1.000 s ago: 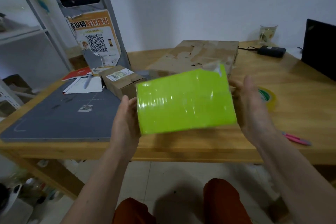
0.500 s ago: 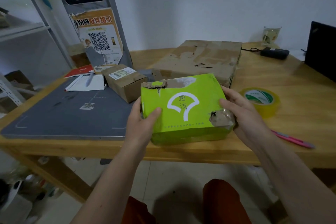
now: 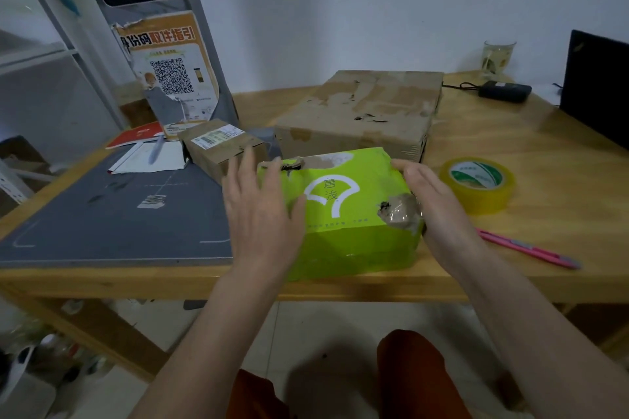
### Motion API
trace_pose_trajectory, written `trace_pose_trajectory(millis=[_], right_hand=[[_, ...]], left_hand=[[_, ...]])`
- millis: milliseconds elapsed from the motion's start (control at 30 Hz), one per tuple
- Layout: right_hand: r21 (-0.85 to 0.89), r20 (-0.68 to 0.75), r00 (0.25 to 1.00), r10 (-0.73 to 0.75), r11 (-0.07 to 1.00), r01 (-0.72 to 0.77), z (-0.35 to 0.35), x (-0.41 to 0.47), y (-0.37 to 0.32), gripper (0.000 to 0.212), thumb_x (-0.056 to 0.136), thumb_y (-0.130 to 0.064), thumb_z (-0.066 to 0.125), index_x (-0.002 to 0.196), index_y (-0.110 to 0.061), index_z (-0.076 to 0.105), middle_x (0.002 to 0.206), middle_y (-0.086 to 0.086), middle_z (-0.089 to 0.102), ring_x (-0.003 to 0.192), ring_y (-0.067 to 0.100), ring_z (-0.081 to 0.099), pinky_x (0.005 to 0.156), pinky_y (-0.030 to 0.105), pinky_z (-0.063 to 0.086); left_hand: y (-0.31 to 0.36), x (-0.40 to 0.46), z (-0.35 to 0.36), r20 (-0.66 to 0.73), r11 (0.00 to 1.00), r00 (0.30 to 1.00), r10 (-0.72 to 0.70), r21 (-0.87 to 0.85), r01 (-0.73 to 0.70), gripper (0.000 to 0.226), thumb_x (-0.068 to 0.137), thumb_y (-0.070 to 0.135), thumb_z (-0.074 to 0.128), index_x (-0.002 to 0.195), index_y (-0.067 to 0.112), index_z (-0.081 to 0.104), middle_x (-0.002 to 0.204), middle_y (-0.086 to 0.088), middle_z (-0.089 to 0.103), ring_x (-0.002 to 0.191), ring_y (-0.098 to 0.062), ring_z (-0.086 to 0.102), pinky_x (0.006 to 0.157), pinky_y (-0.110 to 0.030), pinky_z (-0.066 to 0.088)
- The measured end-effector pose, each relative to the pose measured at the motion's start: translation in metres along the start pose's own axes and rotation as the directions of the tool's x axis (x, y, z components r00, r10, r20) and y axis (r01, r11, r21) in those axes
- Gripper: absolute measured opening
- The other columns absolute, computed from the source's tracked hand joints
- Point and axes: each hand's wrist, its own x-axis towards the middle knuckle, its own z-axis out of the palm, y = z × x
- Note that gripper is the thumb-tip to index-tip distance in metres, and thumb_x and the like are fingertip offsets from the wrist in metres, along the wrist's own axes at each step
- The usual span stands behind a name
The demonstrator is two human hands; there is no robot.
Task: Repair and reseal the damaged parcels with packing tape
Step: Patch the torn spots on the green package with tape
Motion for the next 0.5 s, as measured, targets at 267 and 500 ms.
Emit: trace_pose_trajectory(millis=[267,500], right_hand=[[0.018,0.080,0.993,-0.086,0.996,0.085,-0.009,-0.013,0.002,0.034,0.090,-0.038,0.045,0.099,-0.016,0.069,0.102,0.013,0.069,0.096,0.022,0.064,0.082,0.031,0.050],[-0.113,0.100,0.982,-0.162,0.978,0.173,-0.011,-0.022,-0.002,0.029,0.100,-0.024,0.044,0.100,-0.010,0.069,0.103,0.008,0.068,0.101,0.014,0.063,0.089,0.034,0.052]], left_hand=[[0.062,-0.012,0.023,0.297,0.981,0.940,0.170,-0.139,-0.133,0.052,0.076,0.058,0.072,0.115,0.024,0.070,0.122,0.013,0.059,0.119,-0.007,0.046,0.096,-0.023,0.035],[0.058,-0.014,0.021,0.234,0.884,0.952,0.199,-0.461,-0.072,0.025,0.063,0.029,0.090,0.076,0.035,0.069,0.086,0.010,0.063,0.088,-0.006,0.058,0.080,-0.024,0.045]])
